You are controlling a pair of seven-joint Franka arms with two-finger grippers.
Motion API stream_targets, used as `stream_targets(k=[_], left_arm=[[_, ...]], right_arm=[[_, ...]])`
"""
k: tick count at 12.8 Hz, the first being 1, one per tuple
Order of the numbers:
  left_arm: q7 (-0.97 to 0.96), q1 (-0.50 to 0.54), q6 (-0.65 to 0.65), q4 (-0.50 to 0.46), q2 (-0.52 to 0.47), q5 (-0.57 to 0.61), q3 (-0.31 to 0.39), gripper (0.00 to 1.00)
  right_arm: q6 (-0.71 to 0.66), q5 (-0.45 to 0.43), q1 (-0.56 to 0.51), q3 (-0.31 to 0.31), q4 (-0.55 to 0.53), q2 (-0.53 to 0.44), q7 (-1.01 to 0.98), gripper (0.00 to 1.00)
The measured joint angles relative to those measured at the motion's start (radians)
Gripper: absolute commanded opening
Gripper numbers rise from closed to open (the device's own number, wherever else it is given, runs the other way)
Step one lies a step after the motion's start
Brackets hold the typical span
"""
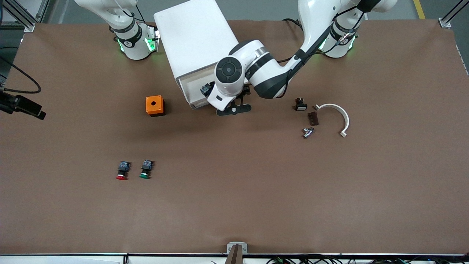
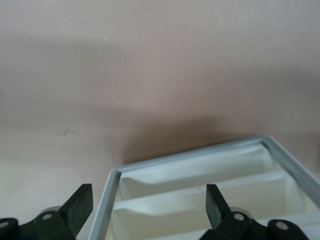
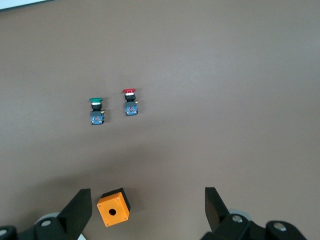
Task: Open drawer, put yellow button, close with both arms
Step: 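Push the drawer shut into the cabinet with the left gripper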
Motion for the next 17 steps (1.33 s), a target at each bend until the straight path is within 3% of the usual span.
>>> stream_targets(k=[4,11,14,17], left_arm=[[-0.079,-0.064,-0.001,-0.014,0.0,-0.001,-0.016,0.99],[-0.089,-0.056,-0.001,-0.017,-0.002,-0.001,-0.018,0.99],[-0.058,0.086,0.0,0.001,-0.035,0.001,-0.011,1.0],[0.04,0.267,-0.047,0.014,-0.13,0.001,-0.011,1.0]], right_arm=[[0.033,-0.003,-0.002,0.0,-0.12,-0.114,0.0,1.0],[0.068,-0.004,-0.004,-0.001,-0.154,-0.124,0.0,1.0],[0.077,-0.013,-0.005,-0.001,-0.154,-0.124,0.01,1.0],[0.088,-0.026,-0.005,-0.001,-0.151,-0.12,0.011,1.0]])
